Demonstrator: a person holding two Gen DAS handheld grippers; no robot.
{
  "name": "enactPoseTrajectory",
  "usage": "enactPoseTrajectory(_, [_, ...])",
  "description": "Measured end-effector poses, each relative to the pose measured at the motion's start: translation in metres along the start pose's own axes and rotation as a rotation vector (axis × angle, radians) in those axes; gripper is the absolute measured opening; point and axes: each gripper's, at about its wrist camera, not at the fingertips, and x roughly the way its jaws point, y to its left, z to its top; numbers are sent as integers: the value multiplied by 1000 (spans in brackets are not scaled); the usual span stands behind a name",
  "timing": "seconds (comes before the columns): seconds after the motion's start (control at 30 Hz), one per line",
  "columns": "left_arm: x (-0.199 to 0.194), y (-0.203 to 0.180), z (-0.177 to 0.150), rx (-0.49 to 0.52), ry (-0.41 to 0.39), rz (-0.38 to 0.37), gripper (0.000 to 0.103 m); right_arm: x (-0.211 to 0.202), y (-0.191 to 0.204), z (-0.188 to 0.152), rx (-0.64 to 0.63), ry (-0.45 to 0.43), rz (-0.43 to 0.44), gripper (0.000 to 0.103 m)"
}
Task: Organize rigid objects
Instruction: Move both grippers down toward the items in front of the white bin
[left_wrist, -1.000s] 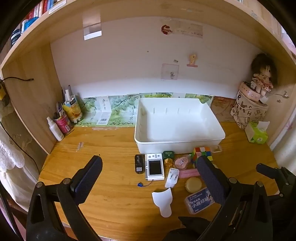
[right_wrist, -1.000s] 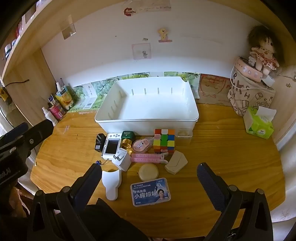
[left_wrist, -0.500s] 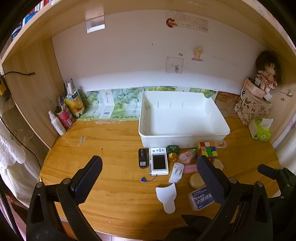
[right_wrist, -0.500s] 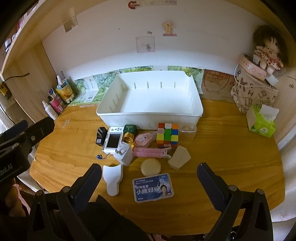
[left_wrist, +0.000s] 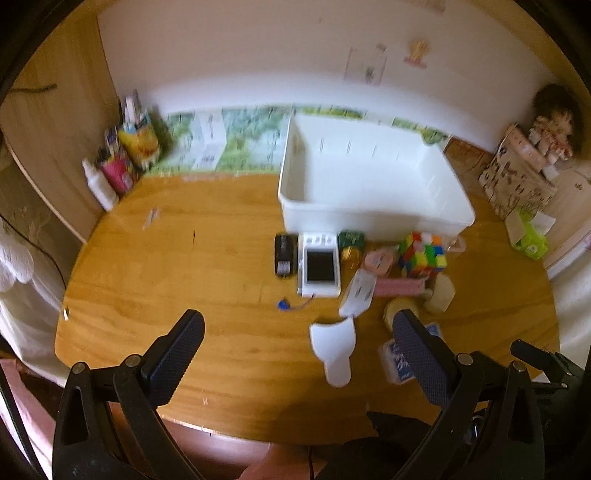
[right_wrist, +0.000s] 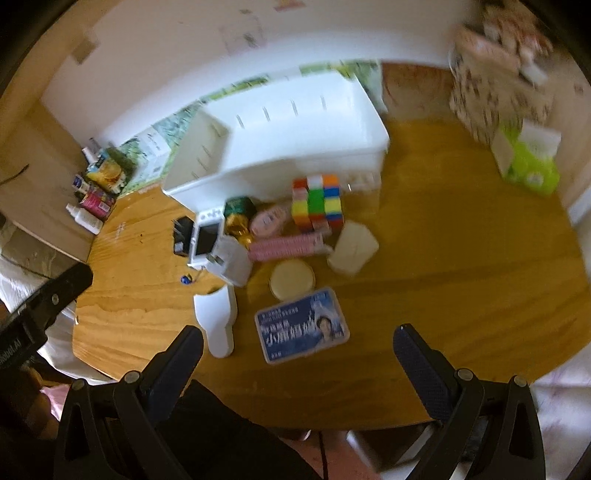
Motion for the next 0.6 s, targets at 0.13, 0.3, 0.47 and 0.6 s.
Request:
enactPoseTrajectory(0.13, [20,0,-6,7,102,7,102,16,-11,0,67,75,33,103])
enactPoseTrajectory(0.3, [46,-6,-14,38,236,8,101,41,-22,0,135,175,73,103])
enactPoseTrajectory(0.47, [66,-15,-16,84,283,-4,101,68,-38,1,248,286,114,103])
enactPoseTrajectory(0.6, [83,-25,-17,119,310,-4,101,88,-55,0,371,362,159,103])
